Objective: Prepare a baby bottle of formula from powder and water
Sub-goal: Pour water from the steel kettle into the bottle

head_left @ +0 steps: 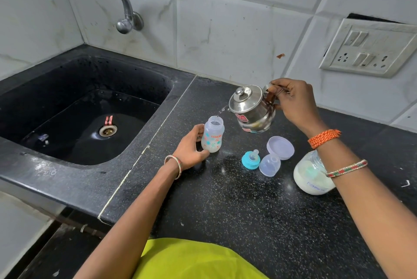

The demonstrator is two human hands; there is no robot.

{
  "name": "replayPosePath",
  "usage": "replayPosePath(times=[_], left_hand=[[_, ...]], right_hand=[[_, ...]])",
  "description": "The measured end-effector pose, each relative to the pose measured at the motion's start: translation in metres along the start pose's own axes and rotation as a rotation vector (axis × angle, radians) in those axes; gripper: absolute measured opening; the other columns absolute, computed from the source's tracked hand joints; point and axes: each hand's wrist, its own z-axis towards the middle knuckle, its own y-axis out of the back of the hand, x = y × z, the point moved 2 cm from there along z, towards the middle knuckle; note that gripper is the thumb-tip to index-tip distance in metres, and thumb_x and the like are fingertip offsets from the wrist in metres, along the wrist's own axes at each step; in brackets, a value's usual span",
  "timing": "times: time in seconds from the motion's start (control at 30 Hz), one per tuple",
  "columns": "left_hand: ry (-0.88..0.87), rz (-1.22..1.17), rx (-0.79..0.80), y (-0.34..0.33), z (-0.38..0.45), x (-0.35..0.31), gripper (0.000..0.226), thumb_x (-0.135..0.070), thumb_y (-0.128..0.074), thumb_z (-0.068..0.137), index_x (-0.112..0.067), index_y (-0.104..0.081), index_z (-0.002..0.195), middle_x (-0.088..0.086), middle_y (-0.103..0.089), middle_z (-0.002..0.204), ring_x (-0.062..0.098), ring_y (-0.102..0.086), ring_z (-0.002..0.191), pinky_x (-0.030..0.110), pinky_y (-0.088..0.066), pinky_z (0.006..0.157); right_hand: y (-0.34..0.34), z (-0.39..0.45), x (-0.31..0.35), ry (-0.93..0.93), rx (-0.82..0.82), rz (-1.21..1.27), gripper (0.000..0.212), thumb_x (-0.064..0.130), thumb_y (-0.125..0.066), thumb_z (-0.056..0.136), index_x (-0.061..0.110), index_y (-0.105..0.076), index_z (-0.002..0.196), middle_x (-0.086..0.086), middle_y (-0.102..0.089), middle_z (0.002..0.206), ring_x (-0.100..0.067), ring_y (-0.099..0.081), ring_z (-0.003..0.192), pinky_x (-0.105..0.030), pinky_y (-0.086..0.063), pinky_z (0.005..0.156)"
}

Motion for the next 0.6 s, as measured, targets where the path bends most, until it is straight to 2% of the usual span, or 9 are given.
replayPosePath(times=[0.07, 0.23, 0.4, 0.6], left_hand=[[-0.008, 0.020, -0.010, 0.000, 0.001, 0.001, 0.073, -0.028, -0.065, 0.067, -0.012, -0.038, 0.133, 0.001, -0.054, 0.127, 0.009, -0.051, 0.113, 0.013, -0.039, 0.095], [0.010, 0.066, -0.030, -0.001, 0.004, 0.010, 0.066, -0.034, -0.071, 0.071, -0.015, -0.045, 0.128, 0.002, -0.058, 0.127, 0.014, -0.056, 0.114, 0.033, -0.046, 0.100], [-0.017, 0.105, -0.044, -0.001, 0.007, 0.013, 0.060, -0.029, -0.075, 0.075, -0.015, -0.047, 0.126, 0.002, -0.058, 0.125, 0.013, -0.056, 0.113, 0.030, -0.047, 0.098], [0.000, 0.085, -0.041, -0.001, 0.009, 0.017, 0.061, -0.028, -0.077, 0.073, -0.017, -0.048, 0.125, 0.001, -0.058, 0.125, 0.013, -0.056, 0.114, 0.033, -0.047, 0.100]], right_hand=[[0.000, 0.000, 0.001, -0.004, 0.002, 0.000, 0.024, 0.017, -0.059, 0.092, 0.004, -0.068, 0.110, -0.011, -0.070, 0.101, -0.025, -0.067, 0.095, -0.048, -0.057, 0.083], [-0.001, -0.001, 0.002, -0.011, -0.003, -0.001, 0.024, 0.016, -0.059, 0.092, 0.003, -0.068, 0.109, -0.004, -0.068, 0.096, -0.025, -0.067, 0.094, -0.048, -0.057, 0.084], [-0.002, -0.003, 0.004, -0.006, 0.000, -0.008, 0.023, 0.016, -0.059, 0.092, 0.003, -0.068, 0.109, -0.005, -0.068, 0.095, -0.026, -0.067, 0.093, -0.049, -0.056, 0.083], [-0.003, -0.003, 0.005, -0.012, -0.003, -0.016, 0.025, 0.014, -0.059, 0.092, 0.002, -0.067, 0.112, -0.014, -0.070, 0.105, -0.025, -0.067, 0.097, -0.046, -0.056, 0.086]])
